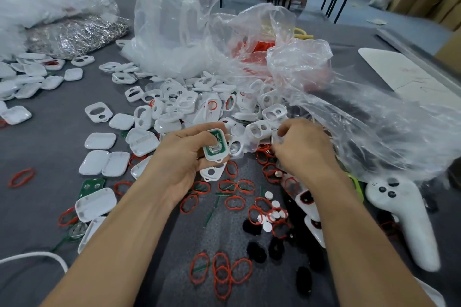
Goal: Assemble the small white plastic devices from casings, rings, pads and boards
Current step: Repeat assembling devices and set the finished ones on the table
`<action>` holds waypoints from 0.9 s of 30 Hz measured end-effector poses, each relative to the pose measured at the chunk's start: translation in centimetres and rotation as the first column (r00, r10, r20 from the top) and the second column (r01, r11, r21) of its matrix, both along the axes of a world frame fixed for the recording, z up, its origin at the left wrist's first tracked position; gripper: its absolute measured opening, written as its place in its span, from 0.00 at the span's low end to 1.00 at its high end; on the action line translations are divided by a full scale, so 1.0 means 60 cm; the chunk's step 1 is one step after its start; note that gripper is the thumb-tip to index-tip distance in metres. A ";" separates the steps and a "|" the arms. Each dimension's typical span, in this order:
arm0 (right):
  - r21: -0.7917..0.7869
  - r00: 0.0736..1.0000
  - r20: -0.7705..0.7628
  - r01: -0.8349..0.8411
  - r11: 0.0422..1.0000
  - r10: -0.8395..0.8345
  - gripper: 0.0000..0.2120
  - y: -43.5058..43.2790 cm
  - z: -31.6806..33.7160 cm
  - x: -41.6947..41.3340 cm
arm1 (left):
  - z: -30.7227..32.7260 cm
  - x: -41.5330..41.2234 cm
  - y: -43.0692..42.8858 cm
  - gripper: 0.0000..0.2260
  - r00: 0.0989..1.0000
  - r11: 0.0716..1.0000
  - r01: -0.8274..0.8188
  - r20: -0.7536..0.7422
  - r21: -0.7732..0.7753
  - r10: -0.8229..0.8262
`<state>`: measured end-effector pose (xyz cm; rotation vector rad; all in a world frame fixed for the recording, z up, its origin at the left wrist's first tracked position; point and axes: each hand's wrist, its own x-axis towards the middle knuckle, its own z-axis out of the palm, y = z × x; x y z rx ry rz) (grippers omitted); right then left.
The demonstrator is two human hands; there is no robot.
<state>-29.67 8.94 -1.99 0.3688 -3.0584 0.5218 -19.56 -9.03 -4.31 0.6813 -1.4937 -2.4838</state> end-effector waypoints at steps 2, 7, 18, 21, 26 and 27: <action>0.027 0.999 -0.033 -0.009 1.000 0.010 0.07 -0.002 -0.005 0.003 | 0.000 0.001 0.002 0.12 1.000 1.000 0.012 -0.010 0.008 -0.011; -0.055 0.988 -0.106 0.103 0.993 -0.108 0.14 0.005 -0.001 0.005 | 0.002 0.002 -0.006 0.17 0.999 0.999 -0.012 -0.034 0.030 0.013; -0.203 0.999 0.021 -0.033 0.979 0.038 0.12 0.022 -0.005 0.013 | -0.002 0.000 -0.002 0.11 1.000 1.000 -0.011 -0.003 0.020 0.011; -0.237 0.993 -0.103 -0.077 0.968 0.054 0.17 0.024 -0.004 0.024 | -0.001 0.000 -0.001 0.11 1.000 1.000 -0.012 -0.006 0.014 0.012; -0.147 0.972 -0.063 -0.234 0.961 0.227 0.15 0.021 -0.015 0.032 | 0.002 -0.002 0.005 0.11 1.000 1.000 -0.003 -0.005 0.024 0.004; -0.117 0.968 -0.084 -0.246 0.962 0.238 0.15 0.021 -0.019 0.031 | 0.001 -0.002 0.005 0.11 1.000 1.000 -0.006 -0.004 0.025 0.006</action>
